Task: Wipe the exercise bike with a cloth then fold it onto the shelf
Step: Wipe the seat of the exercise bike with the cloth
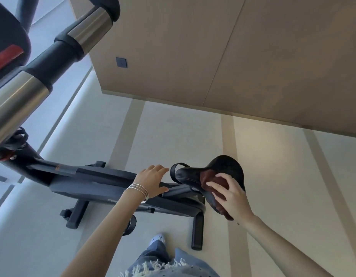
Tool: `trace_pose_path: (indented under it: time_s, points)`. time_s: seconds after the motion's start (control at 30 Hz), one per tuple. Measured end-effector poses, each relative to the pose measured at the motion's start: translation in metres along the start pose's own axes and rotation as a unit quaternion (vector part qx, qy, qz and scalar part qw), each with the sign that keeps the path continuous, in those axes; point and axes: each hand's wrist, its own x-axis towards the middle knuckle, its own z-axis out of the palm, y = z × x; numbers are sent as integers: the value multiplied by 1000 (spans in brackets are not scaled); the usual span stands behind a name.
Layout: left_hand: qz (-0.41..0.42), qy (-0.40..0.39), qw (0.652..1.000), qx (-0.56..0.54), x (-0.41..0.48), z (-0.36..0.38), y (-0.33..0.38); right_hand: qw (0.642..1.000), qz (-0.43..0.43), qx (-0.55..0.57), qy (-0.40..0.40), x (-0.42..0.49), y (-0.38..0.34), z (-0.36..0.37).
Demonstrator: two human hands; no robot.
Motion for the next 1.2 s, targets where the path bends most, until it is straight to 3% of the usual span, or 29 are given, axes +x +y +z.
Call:
trace_pose_path:
  time_s: [0.17, 0.3, 0.57, 0.8, 1.03, 1.2]
  points:
    - [24, 9, 1000, -14, 15, 5, 19, 995, 88, 36, 24, 29, -9, 8]
    - [47, 25, 998, -15, 22, 7, 30, 989, 149, -8, 10, 70, -23, 21]
    - [69, 20, 997, -24, 46, 12, 48, 994, 53, -44, 85, -4, -6, 21]
    - [51, 16, 998, -42, 57, 12, 58, 973, 211, -64, 60, 62, 3, 11]
    - [24, 40, 997, -67, 56, 18, 61, 972, 178, -32, 148, -28, -17, 25]
    - [17, 39, 996, -76, 57, 17, 63, 975, 139, -79, 156, -4, 1, 19]
